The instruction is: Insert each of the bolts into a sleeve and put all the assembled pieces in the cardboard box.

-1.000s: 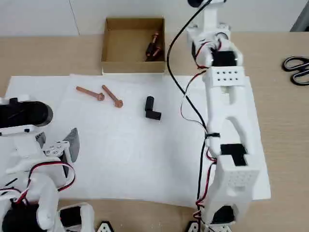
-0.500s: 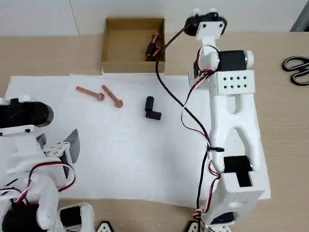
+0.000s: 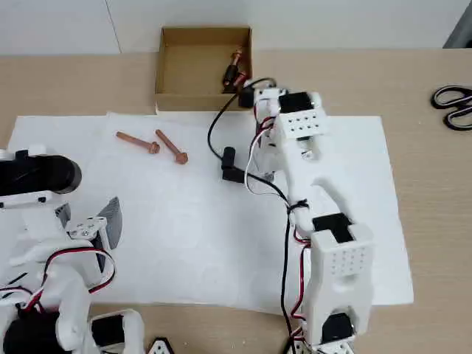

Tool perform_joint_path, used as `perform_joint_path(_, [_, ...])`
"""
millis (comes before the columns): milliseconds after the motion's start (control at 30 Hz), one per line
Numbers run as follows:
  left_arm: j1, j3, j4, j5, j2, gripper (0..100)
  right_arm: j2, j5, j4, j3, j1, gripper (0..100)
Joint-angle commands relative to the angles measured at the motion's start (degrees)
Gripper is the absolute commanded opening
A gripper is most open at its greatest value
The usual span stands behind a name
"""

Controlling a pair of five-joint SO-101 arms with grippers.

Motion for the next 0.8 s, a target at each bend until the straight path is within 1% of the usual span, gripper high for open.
perform_joint_path(0, [-0.26,-0.13,0.09,-0.44,-0.35,24,-0.84,2.55,-0.84,-1.76,-1.01,27.3])
perform_joint_path(267, [-0.26,-0.13,0.18,-0.44,-0.35,24,0.13,10.9,-3.65,-1.76,-7.96,27.3])
perform_joint_path(400, [-0.26,-0.13,0.18,-0.44,-0.35,24,1.36,15.56,-6.37,-1.76,-9.98,27.3])
perform_joint_path(767, [-0.26,-0.13,0.09,-0.44,-0.35,24,5.67,17.67,-13.41,-1.76,-10.15,27.3])
